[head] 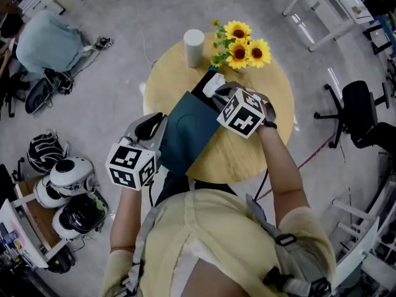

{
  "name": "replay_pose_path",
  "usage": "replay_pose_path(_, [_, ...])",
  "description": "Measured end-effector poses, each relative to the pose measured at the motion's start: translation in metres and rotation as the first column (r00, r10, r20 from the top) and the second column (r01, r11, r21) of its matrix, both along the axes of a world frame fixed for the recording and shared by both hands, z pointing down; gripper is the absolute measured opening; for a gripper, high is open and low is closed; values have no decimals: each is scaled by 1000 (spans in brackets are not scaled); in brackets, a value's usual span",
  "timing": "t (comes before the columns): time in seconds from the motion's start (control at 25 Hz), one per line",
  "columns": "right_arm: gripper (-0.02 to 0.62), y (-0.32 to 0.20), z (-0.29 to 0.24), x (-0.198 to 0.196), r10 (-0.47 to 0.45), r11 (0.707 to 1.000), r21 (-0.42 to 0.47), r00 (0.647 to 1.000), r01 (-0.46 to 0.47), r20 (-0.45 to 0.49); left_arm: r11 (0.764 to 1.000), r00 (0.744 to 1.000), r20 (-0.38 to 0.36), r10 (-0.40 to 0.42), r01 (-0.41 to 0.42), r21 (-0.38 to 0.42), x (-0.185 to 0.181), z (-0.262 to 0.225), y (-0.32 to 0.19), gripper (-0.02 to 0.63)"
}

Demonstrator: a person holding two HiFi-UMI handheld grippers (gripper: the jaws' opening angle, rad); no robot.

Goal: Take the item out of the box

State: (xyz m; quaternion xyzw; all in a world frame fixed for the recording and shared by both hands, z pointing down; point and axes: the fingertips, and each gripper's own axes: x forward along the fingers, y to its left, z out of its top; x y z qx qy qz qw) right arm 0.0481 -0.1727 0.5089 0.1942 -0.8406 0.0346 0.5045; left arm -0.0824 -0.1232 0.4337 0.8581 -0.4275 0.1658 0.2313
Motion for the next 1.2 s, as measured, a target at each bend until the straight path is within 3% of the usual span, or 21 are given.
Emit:
replay_pose_path(0.72, [46,37,-67,-3,134,985,90,982,-147,137,998,999,-22,36,-35,58,-15,-23,2,43])
replay_pose_path(1.2, [44,44,-99,-1,263,946,93,900,-312,348,997,999,-25,44,-42,70,-17,-30,3,40])
